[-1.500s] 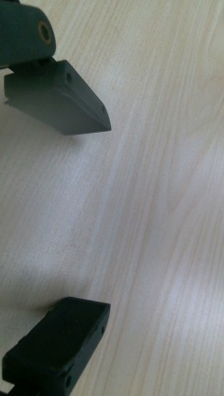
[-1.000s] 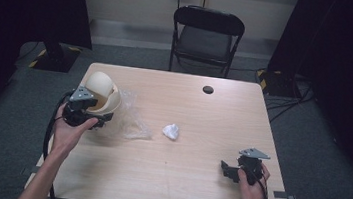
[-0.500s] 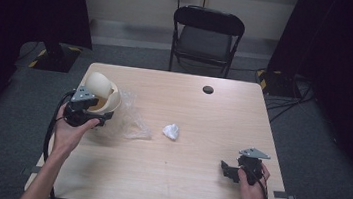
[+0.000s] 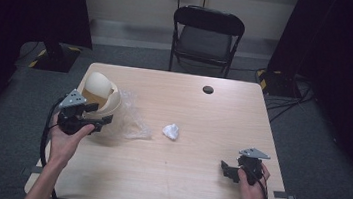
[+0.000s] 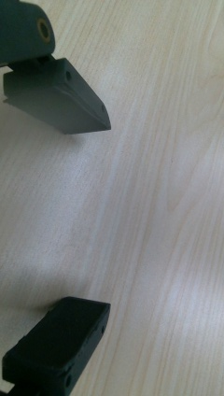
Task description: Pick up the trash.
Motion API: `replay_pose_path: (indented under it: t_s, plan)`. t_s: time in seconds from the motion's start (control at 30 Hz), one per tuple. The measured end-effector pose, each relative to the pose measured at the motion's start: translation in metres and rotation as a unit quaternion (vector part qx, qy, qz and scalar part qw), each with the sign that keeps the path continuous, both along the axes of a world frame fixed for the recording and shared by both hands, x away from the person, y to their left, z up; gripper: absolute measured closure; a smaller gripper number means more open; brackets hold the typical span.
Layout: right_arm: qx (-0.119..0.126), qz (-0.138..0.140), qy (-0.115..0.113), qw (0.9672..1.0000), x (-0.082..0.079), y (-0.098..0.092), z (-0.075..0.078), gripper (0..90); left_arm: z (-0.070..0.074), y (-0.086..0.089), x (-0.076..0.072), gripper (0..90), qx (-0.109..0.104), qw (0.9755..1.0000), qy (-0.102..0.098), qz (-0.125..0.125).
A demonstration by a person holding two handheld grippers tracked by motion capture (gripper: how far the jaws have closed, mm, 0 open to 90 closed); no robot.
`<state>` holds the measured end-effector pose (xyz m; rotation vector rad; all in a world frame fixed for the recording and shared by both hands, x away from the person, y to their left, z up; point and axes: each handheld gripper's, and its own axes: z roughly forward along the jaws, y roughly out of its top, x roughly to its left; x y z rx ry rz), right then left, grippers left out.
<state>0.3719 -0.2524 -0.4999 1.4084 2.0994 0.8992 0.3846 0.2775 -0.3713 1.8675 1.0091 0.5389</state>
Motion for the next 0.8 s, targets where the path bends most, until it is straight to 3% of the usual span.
replay_pose_path:
  t_s: [0.17,0.27,0.57,0.8]
  plan:
    - [0.0,0.0,0.0,1.0,0.0,0.0,0.0,10.3,0.005,-0.011,-0.006,29.1,-0.007,0.9997,-0.019,-0.016]
    - [0.0,0.0,0.0,1.0,0.0,0.0,0.0,10.3,0.008,-0.019,-0.003,29.1,-0.022,0.9992,-0.02,-0.026]
    - [0.0,0.0,0.0,1.0,0.0,0.0,0.0,10.3,0.003,-0.037,0.001,29.2,-0.023,0.998,-0.01,-0.058]
    - [0.0,0.0,0.0,1.0,0.0,0.0,0.0,10.3,-0.005,-0.063,0.008,28.5,-0.022,0.9966,-0.001,-0.08]
